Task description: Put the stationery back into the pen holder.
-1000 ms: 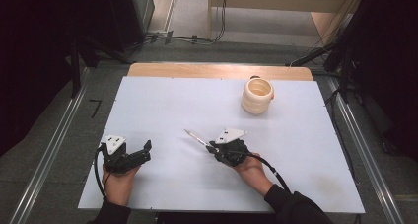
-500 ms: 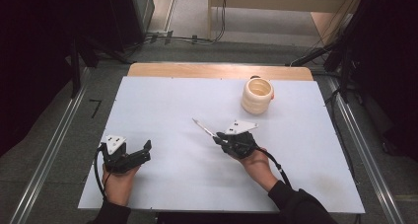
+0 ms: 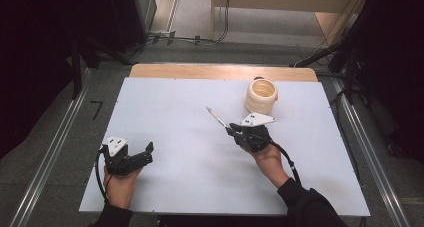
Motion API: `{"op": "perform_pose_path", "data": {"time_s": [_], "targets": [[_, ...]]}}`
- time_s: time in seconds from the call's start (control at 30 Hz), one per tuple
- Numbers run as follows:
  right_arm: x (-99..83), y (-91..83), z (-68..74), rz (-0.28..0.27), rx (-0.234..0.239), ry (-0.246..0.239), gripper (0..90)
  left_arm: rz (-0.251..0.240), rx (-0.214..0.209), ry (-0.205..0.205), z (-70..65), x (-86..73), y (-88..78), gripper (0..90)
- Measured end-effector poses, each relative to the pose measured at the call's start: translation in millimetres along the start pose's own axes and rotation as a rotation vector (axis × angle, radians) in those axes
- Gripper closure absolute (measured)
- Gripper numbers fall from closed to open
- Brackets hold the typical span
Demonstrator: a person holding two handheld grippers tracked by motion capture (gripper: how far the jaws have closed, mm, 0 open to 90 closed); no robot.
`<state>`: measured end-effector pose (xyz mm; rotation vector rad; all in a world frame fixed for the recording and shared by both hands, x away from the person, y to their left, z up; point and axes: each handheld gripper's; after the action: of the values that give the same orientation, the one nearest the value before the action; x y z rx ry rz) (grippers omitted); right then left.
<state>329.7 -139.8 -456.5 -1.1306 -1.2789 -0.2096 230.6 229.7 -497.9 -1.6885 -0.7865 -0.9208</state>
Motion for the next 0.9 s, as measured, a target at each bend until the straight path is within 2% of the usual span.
{"op": "perform_pose_path", "data": {"time_s": [0.3, 0.63, 0.9], "targets": [[3.4, -6.4, -20.8, -0.021, -0.049, 0.055, 75.1, 0.003, 0.001, 0.002, -0.1, -0.1, 0.3, 5.8], [6.9, -10.1, -42.5, -0.045, -0.096, 0.091, 75.1, 0.007, 0.004, 0.001, 0.1, 0.0, 1.0, 5.8], [7.6, -9.4, -56.0, -0.039, -0.132, 0.115, 75.1, 0.007, 0.003, 0.001, 0.4, -0.1, 1.5, 5.8]]}}
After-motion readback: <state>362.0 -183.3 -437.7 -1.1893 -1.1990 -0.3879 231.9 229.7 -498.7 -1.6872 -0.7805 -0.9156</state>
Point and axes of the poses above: each handheld gripper's, and its own axes: y roughly forward along the jaws, x roughly out of its top, z roughly to its left, and after that the axes turned 10 degrees about -x, right-handed
